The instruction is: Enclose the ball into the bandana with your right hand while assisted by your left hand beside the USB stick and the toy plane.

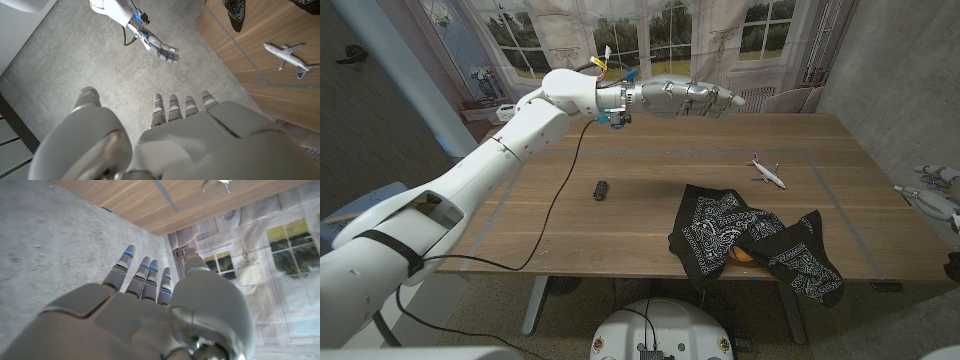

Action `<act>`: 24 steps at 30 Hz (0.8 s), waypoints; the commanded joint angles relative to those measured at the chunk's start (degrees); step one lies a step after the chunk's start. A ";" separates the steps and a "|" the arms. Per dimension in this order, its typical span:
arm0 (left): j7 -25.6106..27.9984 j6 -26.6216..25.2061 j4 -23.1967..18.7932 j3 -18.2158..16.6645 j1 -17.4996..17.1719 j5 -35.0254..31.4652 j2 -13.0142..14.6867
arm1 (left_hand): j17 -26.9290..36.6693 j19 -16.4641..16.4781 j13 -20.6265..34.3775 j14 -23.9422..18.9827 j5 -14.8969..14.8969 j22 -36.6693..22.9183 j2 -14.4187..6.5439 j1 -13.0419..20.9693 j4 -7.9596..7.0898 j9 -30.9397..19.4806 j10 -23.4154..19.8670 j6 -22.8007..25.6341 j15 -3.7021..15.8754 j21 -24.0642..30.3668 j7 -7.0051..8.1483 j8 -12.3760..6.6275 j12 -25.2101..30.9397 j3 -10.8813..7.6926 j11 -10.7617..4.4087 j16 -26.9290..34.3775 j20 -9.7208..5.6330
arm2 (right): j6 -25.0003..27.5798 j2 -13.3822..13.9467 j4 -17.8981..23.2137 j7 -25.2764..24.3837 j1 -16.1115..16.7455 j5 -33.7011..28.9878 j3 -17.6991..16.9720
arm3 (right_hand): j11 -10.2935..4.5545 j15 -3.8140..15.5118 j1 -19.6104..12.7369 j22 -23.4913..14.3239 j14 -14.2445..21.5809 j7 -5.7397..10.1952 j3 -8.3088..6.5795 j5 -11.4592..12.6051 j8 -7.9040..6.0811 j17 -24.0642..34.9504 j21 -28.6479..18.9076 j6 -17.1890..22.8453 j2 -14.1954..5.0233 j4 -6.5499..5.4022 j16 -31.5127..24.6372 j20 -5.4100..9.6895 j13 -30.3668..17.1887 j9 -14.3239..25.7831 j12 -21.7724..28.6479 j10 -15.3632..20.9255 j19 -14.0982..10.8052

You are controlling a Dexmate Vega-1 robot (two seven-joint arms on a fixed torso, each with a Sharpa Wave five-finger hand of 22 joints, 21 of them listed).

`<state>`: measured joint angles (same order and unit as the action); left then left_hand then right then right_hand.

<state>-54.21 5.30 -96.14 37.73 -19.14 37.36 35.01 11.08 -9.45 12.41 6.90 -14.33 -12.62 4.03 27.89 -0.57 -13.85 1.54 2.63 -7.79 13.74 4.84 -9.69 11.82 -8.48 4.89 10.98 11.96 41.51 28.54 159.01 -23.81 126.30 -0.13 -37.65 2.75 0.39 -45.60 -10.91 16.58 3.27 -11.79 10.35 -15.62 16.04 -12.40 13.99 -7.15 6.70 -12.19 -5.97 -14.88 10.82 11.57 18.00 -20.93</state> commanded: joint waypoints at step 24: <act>24.19 10.07 -6.78 -10.01 -15.31 -0.40 1.99 | -0.01 -2.56 -0.36 8.95 0.62 -0.58 -3.16 -4.36 -2.46 3.48 12.23 -18.50 1.90 -0.11 7.62 -0.37 -0.25 1.86 -2.20 -0.30 0.22 | -11.52 8.12 -6.17 33.59 -20.28 -16.90 18.53 | 0.50 -4.01 12.69 -0.10 -7.42 4.49 4.33 0.35 3.02 -0.41 0.64 0.51 -0.66 -5.30 0.22 -5.44 0.69 0.73 0.66 -6.10 5.62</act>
<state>-30.44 14.76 -103.39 27.76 -33.78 35.04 37.44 10.92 -9.55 11.97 9.92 -13.94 -12.93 0.73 23.99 -2.53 -10.38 9.68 -9.94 -6.13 13.32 11.78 -9.98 11.05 -6.52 2.85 10.37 11.86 27.89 30.22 156.95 5.77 112.91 -15.30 -26.62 2.86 -3.18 -32.71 -10.92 9.86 8.39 -7.22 10.64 -12.74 15.73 -11.83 14.86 -7.83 0.89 -11.91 -10.85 -14.09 11.35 11.70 11.40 -15.65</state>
